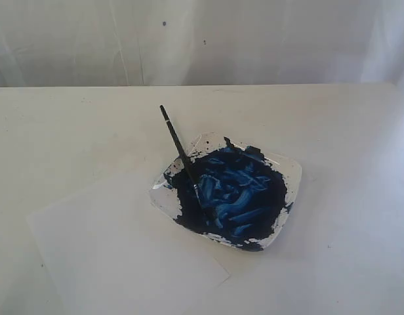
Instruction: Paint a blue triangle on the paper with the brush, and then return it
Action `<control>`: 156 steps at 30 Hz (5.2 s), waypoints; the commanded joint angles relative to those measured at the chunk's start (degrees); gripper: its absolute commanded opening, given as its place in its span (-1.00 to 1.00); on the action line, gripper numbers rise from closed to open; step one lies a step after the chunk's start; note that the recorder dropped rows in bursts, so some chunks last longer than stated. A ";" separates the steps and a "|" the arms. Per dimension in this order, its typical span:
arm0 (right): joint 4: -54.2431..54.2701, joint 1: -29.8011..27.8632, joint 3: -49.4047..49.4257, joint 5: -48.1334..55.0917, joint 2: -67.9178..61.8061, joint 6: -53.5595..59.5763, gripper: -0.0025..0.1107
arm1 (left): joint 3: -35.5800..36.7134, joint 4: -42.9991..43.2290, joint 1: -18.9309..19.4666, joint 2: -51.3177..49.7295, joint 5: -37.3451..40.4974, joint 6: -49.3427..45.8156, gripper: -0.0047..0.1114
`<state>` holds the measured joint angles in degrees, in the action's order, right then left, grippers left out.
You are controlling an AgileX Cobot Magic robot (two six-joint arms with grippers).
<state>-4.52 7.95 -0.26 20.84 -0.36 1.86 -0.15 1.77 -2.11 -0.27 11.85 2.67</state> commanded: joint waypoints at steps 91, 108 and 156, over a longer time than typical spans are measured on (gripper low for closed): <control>0.09 0.04 0.26 -24.76 0.36 -24.53 -0.96 | -45.33 0.01 -0.79 -66.42 -17.69 25.14 -0.92; 0.09 0.04 0.26 -24.63 0.36 -24.53 -0.96 | -45.33 19.02 -30.16 -66.52 -17.89 35.49 -0.92; 0.01 0.04 0.26 -23.78 0.36 -24.53 -0.96 | -26.74 78.41 19.97 -94.94 -69.15 97.84 -0.92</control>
<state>-4.52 7.95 -0.14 -3.16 -0.27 -22.53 -27.09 77.36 16.29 -94.05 -60.06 99.75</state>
